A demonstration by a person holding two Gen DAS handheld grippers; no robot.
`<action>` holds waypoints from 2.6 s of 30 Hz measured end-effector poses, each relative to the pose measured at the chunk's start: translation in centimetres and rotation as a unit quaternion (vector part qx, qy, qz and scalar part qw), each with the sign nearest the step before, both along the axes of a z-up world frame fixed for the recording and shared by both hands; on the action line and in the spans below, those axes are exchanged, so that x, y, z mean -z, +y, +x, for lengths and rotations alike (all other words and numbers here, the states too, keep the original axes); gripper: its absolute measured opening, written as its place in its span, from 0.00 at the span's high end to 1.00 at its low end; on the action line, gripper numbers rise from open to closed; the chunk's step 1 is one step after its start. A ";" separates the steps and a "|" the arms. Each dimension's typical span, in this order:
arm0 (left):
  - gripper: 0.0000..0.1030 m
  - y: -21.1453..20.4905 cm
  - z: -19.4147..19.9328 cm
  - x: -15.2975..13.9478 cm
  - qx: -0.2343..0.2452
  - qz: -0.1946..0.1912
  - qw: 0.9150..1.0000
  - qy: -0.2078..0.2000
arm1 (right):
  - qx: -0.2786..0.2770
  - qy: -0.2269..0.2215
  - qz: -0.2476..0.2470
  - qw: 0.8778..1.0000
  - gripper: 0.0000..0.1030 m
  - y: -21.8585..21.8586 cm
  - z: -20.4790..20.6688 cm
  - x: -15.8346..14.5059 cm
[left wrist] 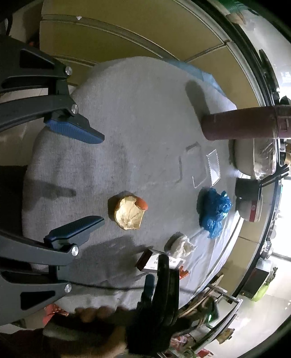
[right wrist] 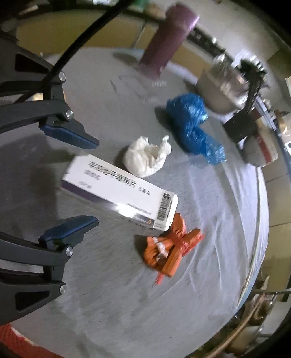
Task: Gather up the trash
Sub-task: 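Grasp the white medicine box with the right tool while the left tool grasps the orange peel, then carry the white box and orange peel to the red basket and release both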
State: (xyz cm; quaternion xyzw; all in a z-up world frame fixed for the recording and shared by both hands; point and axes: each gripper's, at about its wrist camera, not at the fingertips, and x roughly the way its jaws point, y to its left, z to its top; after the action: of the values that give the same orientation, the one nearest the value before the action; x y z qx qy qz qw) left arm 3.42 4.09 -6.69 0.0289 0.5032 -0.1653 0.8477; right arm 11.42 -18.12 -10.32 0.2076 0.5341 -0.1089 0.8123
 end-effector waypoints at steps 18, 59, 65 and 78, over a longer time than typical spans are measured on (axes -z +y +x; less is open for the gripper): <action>0.30 -4.5 3.7 2.7 0.044 -0.031 0.997 0.057 | -0.031 -0.037 -0.019 0.999 0.48 -2.8 -6.1 0.0; 0.80 -17.4 -7.7 -3.5 0.192 0.018 0.979 -0.059 | 0.058 -0.189 0.033 0.980 0.48 -13.5 -28.0 -3.2; 0.80 -18.9 -9.5 -4.9 0.201 0.042 0.974 -0.099 | 0.052 -0.206 0.035 0.976 0.48 -13.6 -28.5 -3.5; 0.80 -20.8 -11.9 -7.8 0.205 0.066 0.963 -0.164 | 0.050 -0.234 0.003 0.971 0.48 -13.2 -30.0 -5.1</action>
State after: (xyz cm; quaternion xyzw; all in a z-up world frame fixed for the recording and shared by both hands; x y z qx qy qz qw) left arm -8.49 -16.68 1.11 0.2141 0.3500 -0.2947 0.8630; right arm -18.63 -31.28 -5.21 0.2559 0.3186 -0.0958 0.9077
